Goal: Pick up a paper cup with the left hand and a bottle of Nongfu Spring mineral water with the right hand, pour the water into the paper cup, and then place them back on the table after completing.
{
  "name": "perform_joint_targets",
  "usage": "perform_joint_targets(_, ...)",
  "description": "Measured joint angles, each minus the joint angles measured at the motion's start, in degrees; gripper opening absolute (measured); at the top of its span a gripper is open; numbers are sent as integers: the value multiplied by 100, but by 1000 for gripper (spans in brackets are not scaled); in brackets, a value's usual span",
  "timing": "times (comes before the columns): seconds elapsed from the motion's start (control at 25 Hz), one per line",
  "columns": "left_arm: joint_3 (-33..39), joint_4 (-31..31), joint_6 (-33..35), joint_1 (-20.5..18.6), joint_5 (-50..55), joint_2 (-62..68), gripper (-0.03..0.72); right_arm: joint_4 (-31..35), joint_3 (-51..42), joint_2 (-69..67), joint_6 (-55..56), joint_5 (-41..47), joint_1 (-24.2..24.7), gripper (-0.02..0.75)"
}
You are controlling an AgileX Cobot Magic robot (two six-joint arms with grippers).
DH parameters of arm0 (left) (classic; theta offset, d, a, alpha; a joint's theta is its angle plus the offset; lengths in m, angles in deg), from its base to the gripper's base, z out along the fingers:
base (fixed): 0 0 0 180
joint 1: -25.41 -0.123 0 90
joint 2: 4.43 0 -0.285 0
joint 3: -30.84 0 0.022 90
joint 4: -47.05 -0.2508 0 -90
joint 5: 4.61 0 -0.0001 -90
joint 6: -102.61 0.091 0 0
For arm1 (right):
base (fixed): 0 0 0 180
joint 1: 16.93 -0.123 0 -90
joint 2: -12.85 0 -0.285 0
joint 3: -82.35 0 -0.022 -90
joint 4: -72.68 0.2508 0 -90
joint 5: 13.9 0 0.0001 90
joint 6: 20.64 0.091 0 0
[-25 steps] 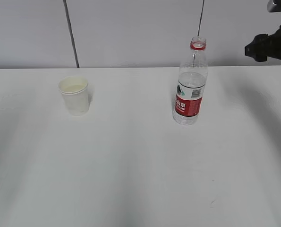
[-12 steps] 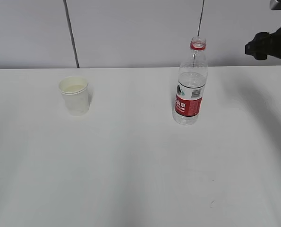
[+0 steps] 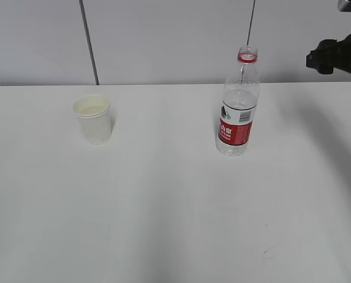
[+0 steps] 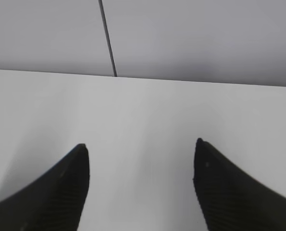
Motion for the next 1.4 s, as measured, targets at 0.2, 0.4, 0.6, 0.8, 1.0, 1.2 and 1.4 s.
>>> perform_joint_targets(0.2, 47, 11, 0, 0, -77, -342, 382, 0, 0, 0, 24, -37, 0, 500)
perform_joint_targets(0.4, 47, 5, 0, 0, -95, -380, 368, 0, 0, 0, 29, -146, 0, 501)
perform_joint_targets(0.6, 47, -41, 0, -63, -95, -384, 347, 0, 0, 0, 37, -150, 0, 500)
perform_joint_targets(0.8, 47, -65, 2, -659, -95, -384, 325, 0, 0, 0, 51, -171, 0, 500)
perform_joint_targets(1.0, 47, -72, 2, -784, -95, -384, 321, 0, 0, 0, 51, -224, 0, 500)
perform_joint_targets(1.2, 47, -76, 7, -784, -95, -384, 309, 0, 0, 0, 73, -349, 0, 500)
perform_joint_targets(1.4, 47, -76, 7, -784, -95, -384, 293, 0, 0, 0, 73, -328, 0, 500)
